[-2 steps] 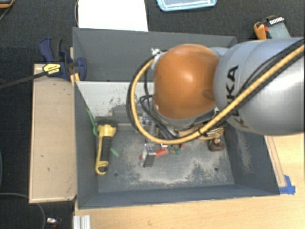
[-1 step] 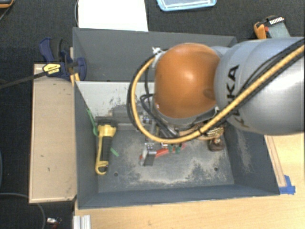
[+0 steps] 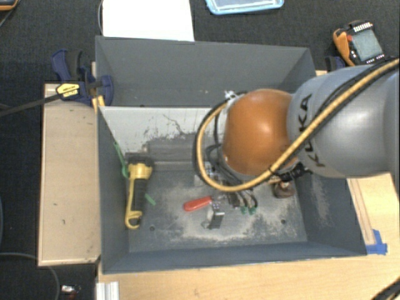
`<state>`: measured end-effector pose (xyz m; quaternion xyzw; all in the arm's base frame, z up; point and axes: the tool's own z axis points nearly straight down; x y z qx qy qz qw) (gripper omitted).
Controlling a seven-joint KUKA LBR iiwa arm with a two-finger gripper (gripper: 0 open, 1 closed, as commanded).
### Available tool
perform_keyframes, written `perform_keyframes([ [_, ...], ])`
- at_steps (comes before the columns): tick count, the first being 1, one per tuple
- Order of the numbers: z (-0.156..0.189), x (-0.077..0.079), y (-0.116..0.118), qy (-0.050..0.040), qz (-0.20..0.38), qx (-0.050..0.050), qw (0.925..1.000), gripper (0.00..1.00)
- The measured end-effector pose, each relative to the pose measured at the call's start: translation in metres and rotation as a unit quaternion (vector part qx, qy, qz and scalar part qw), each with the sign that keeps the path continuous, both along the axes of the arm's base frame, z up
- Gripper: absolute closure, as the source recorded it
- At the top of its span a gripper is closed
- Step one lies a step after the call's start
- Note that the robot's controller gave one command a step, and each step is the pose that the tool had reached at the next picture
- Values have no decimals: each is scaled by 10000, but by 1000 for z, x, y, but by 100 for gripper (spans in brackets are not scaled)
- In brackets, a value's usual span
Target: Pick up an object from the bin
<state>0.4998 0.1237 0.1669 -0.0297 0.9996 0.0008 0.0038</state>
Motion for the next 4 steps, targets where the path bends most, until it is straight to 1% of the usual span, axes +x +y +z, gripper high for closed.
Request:
perform_keyframes([
  [1, -79, 22, -37, -38, -958, 38, 9954, 0],
  [2, -60, 33, -44, -6, -154, 10, 9999, 0],
  [3, -80, 30, -44, -29, -659, 25, 9978, 0],
  [4, -96, 39, -41, -58, -223, 21, 9997, 100],
])
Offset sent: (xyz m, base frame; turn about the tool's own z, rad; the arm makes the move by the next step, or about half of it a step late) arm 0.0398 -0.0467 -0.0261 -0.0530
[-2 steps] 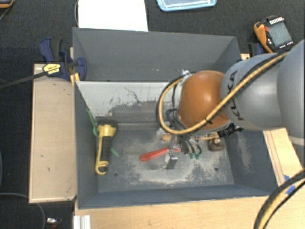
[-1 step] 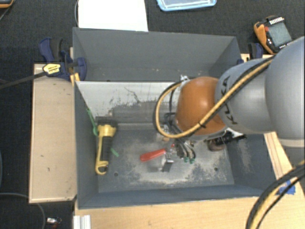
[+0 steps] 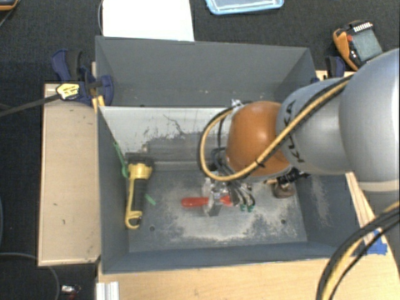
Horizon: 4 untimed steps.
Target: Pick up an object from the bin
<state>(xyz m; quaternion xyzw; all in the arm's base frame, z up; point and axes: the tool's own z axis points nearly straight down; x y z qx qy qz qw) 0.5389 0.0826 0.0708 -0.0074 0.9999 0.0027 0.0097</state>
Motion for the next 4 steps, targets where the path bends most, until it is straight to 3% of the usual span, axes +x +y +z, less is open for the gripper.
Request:
perform_keyframes([
  [2, 1, 0, 0, -4, -16, 4, 10000, 100],
  [3, 24, -2, 0, 33, -24, -2, 10000, 100],
  [4, 51, 0, 0, -2, -37, 5, 10000, 100],
])
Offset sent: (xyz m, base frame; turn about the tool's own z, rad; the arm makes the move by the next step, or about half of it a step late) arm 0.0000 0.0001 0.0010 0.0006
